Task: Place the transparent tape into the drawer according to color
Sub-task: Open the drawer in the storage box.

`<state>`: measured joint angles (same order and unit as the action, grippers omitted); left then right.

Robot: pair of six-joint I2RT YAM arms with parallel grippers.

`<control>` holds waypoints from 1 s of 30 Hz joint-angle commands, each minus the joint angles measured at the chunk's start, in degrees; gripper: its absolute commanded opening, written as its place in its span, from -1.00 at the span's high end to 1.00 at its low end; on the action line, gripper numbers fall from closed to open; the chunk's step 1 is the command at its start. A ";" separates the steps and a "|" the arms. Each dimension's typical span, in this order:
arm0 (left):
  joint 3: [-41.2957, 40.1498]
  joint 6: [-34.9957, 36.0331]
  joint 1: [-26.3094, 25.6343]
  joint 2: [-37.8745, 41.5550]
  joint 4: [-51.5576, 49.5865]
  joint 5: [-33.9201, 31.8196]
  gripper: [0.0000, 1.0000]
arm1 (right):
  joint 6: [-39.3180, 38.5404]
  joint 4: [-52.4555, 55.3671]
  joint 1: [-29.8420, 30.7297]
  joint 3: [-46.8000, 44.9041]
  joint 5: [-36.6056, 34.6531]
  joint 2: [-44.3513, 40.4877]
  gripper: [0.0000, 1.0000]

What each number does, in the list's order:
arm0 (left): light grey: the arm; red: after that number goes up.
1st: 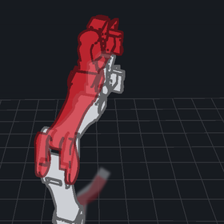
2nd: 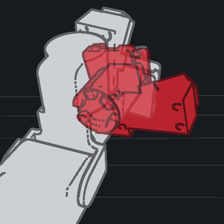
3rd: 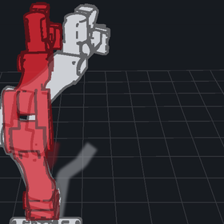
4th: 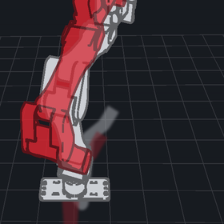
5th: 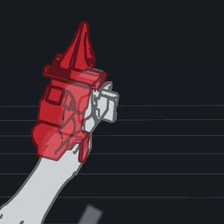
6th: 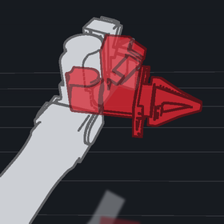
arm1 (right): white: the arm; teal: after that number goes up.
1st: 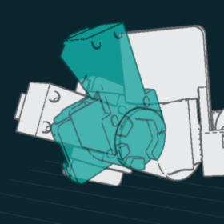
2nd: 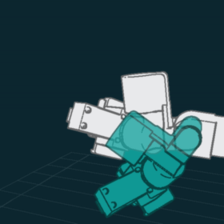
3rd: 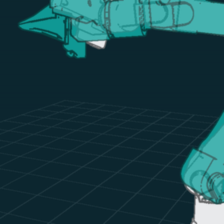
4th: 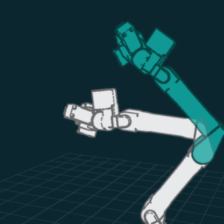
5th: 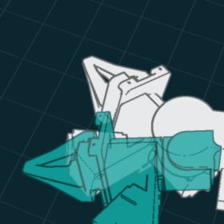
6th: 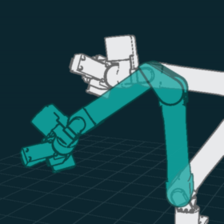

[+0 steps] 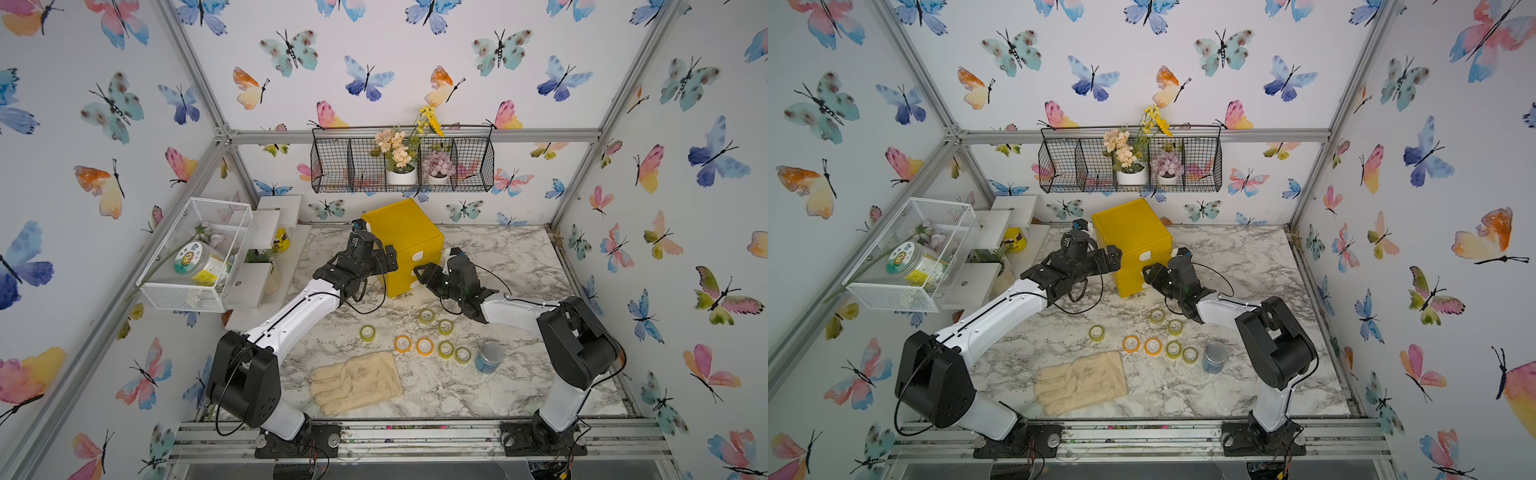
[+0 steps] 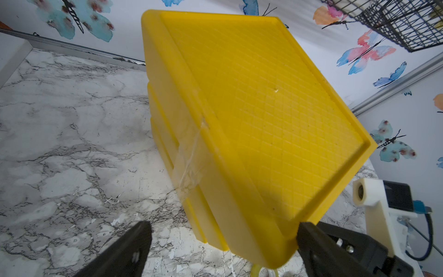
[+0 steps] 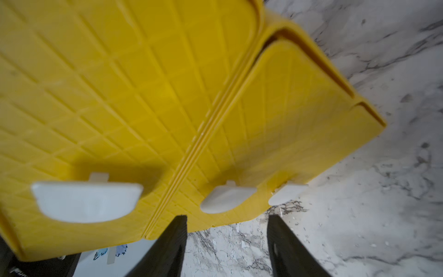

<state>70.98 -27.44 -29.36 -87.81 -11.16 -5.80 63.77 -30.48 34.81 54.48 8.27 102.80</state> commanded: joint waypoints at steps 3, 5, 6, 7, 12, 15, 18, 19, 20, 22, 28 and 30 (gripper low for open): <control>-2.16 1.16 -0.03 -0.78 -4.57 1.56 -0.99 | 7.46 -19.87 -0.18 -6.08 1.40 2.40 -0.20; -2.16 1.16 -0.04 -0.83 -4.57 1.58 -0.99 | 9.28 -24.90 -0.18 -7.74 1.18 3.16 -0.21; -2.16 1.16 -0.07 -0.87 -4.57 1.54 -0.99 | 10.37 -26.85 -0.18 -8.51 0.98 3.62 -0.21; -2.16 1.16 0.01 -0.87 -4.57 1.54 -0.99 | 11.02 -28.62 -0.18 -8.99 0.83 4.00 -0.22; -2.07 1.16 0.01 -1.05 -4.57 1.74 -0.99 | 14.02 -34.24 -0.18 -9.91 0.53 6.09 -0.25; -2.07 1.16 -0.02 -1.09 -4.57 1.83 -0.99 | 14.81 -35.60 -0.18 -9.25 1.03 7.47 -0.25; -2.04 1.20 0.01 -1.13 -4.57 1.72 -0.99 | 15.31 -35.44 -0.18 -8.45 1.31 8.64 -0.25; -2.00 1.25 -0.06 -1.05 -4.57 1.80 -0.99 | 15.57 -35.53 -0.18 -8.42 1.31 8.95 -0.25; -1.98 1.24 -0.02 -1.12 -4.57 1.80 -0.99 | 15.88 -35.63 -0.18 -8.34 1.39 9.35 -0.25; -1.99 1.25 -0.08 -1.05 -4.57 1.84 -0.99 | 16.30 -35.83 -0.18 -8.45 1.20 9.82 -0.25; -1.91 1.25 0.00 -1.22 -4.57 2.02 -0.99 | 16.48 -38.56 -0.18 -7.05 1.57 11.99 -0.25; -1.98 1.23 -0.04 -1.22 -4.57 2.05 -0.99 | 16.48 -39.50 -0.16 -6.68 1.57 12.61 -0.25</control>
<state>70.76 -27.44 -29.34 -87.83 -10.70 -5.15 80.07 -66.39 34.81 46.28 8.84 114.30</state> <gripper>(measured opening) 0.993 0.624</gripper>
